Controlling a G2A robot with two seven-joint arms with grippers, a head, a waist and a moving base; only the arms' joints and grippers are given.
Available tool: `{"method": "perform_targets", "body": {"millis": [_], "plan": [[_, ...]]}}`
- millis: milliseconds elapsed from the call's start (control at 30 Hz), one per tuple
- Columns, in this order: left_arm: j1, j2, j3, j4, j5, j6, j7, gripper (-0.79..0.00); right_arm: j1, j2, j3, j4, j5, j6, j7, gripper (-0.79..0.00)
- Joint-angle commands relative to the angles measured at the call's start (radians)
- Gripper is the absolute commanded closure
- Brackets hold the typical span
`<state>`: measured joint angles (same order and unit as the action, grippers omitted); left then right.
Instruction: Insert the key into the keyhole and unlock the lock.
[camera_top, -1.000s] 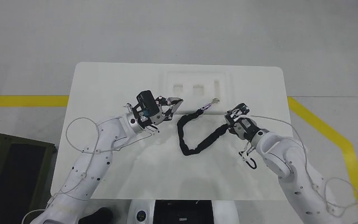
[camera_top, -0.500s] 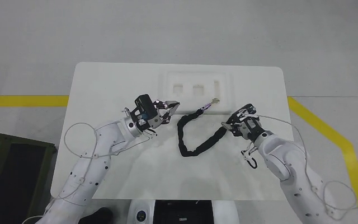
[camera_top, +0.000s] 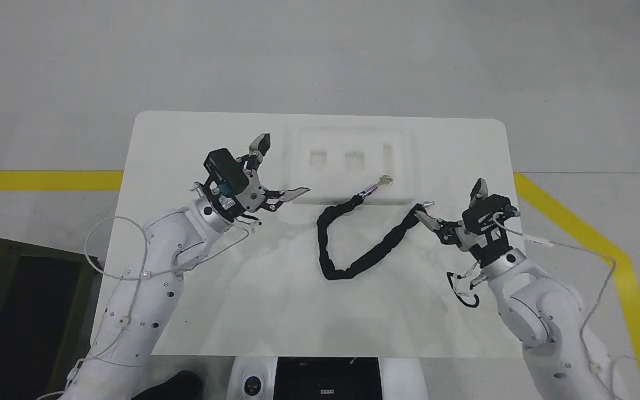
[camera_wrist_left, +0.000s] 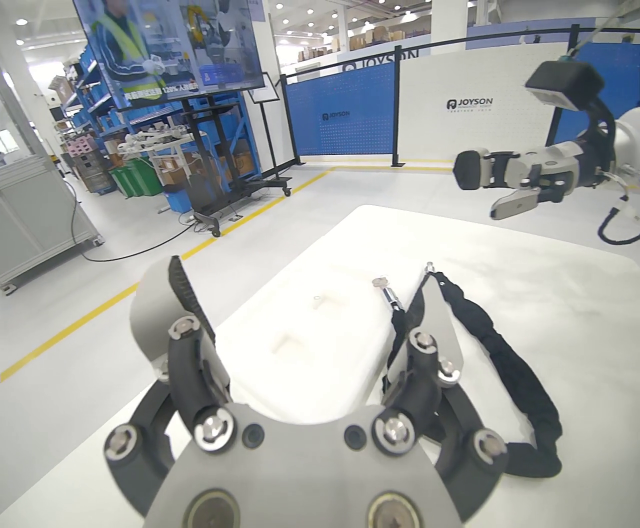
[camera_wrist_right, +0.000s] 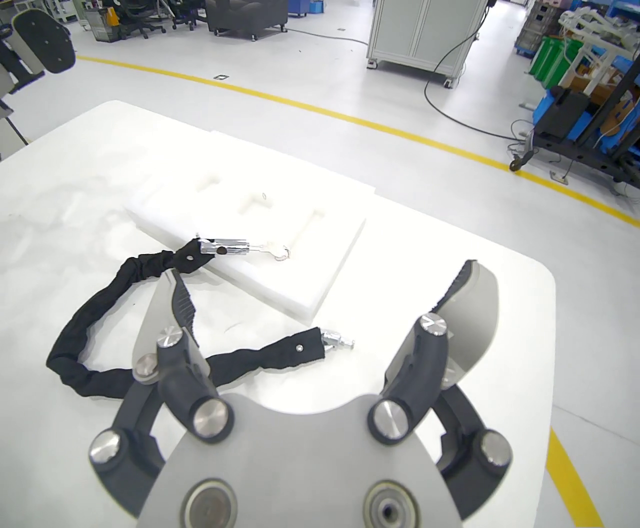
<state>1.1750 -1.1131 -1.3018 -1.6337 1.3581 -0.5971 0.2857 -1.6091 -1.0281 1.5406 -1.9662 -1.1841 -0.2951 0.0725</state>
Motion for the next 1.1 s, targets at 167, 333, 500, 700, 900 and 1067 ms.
{"method": "perform_targets", "body": {"millis": [167,333,500,700,900,1067], "plan": [[0.02,0.001,-0.045,-0.02,-0.041,0.069,-0.029,-0.785,-0.045,0.003,0.081,0.01,-0.056,0.001,-0.075,-0.785],[0.02,0.0,-0.053,-0.039,-0.046,0.098,-0.05,-0.785,-0.054,0.002,0.097,0.016,-0.059,0.011,-0.081,-0.785],[0.019,0.0,-0.054,-0.041,-0.045,0.103,-0.055,-0.784,-0.054,0.002,0.097,0.016,-0.059,0.011,-0.081,-0.784],[0.019,0.0,-0.054,-0.041,-0.046,0.103,-0.055,-0.784,-0.054,0.002,0.097,0.016,-0.059,0.011,-0.081,-0.784],[0.019,0.0,-0.054,-0.041,-0.046,0.103,-0.055,-0.784,-0.054,0.002,0.097,0.016,-0.059,0.011,-0.081,-0.784],[0.019,0.0,-0.054,-0.041,-0.046,0.103,-0.055,-0.784,-0.054,0.002,0.097,0.016,-0.059,0.011,-0.081,-0.784]]}}
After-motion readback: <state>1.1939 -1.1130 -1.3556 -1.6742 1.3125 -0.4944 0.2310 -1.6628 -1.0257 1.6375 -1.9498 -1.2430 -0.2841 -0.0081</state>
